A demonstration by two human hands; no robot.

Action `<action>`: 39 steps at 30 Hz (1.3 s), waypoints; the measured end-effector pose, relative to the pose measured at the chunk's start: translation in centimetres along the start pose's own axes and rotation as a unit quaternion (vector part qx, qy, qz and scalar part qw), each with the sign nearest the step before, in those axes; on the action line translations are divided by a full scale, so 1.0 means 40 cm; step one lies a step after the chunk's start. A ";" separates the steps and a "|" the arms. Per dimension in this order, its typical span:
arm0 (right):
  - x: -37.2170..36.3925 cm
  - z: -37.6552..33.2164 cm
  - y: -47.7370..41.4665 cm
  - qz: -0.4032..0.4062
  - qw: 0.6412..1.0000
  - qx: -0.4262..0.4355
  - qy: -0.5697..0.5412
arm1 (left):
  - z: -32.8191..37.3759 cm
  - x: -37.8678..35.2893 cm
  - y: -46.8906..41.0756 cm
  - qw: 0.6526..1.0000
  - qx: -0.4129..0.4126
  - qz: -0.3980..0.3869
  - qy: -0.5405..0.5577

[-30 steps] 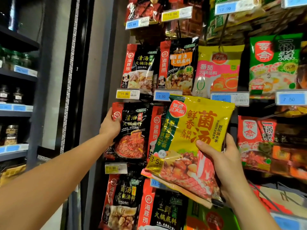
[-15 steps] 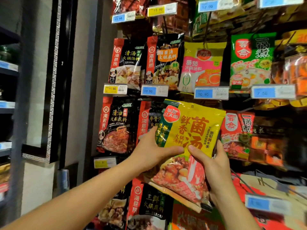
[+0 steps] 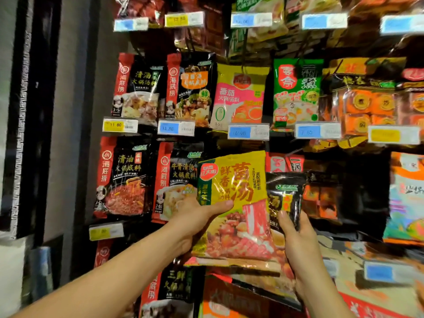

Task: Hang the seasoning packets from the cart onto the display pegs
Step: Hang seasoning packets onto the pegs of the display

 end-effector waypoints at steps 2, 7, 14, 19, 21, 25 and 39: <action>0.036 0.000 -0.007 0.016 0.999 0.010 0.041 | 0.011 -0.009 -0.013 1.000 -0.013 -0.010 -0.017; 0.143 -0.023 -0.025 0.092 0.991 0.039 0.087 | 0.051 -0.003 -0.027 0.994 -0.087 -0.024 -0.066; 0.217 -0.083 -0.036 0.146 0.982 0.054 0.109 | 0.053 -0.006 -0.044 0.978 -0.191 0.017 -0.085; 0.222 -0.101 -0.048 0.152 0.981 0.053 0.104 | 0.071 -0.040 -0.064 0.975 -0.209 0.026 -0.071; 0.220 -0.101 -0.045 0.155 0.980 0.055 0.107 | 0.078 -0.048 -0.078 0.977 -0.204 0.026 -0.054; 0.222 -0.099 -0.047 0.151 0.982 0.052 0.099 | 0.086 -0.054 -0.104 0.983 -0.181 0.014 -0.013; 0.254 -0.112 -0.048 0.137 0.985 0.056 0.087 | 0.112 -0.012 -0.143 0.996 -0.093 -0.008 0.000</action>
Point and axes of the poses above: each hand's wrist, its own y-axis away from the middle knuckle, its own x-axis out of the back of the hand, z = x × y, the point moved 2 cm from there along -y, towards the middle knuckle, and after that the axes turned 3 degrees about -y, right-handed, at the moved point
